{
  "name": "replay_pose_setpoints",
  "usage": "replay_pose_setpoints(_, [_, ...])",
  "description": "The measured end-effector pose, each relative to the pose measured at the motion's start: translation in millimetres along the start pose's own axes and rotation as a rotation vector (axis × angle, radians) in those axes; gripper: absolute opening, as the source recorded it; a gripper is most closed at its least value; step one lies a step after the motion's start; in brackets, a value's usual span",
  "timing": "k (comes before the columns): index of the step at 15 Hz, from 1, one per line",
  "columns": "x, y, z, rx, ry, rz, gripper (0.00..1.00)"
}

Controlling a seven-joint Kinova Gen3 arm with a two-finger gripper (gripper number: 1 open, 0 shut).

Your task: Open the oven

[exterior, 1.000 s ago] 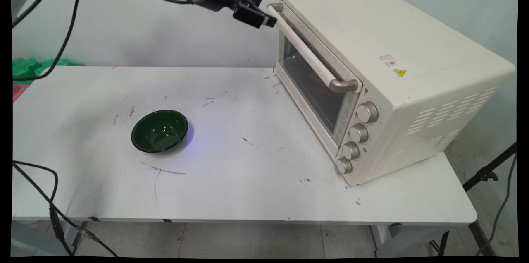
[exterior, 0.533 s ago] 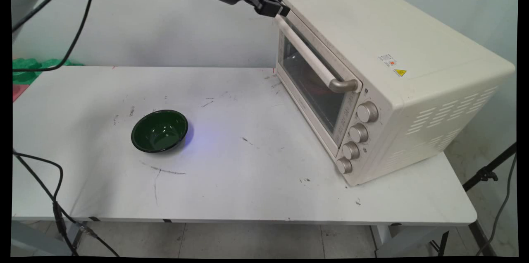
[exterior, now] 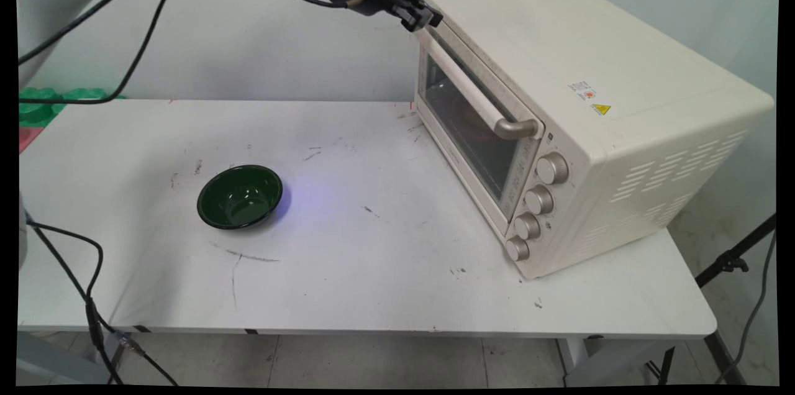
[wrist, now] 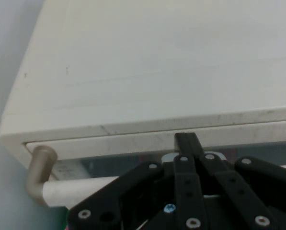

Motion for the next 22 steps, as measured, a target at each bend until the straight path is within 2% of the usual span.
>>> replay_pose_setpoints(12, [-6.0, 6.8, 40.1, 0.011, -0.048, 0.041, 0.00])
replay_pose_setpoints(17, [-14.3, 8.2, 38.8, 0.008, -0.060, 0.055, 0.00])
replay_pose_setpoints(22, [-29.9, 3.5, 23.4, 0.009, -0.075, 0.051, 0.00])
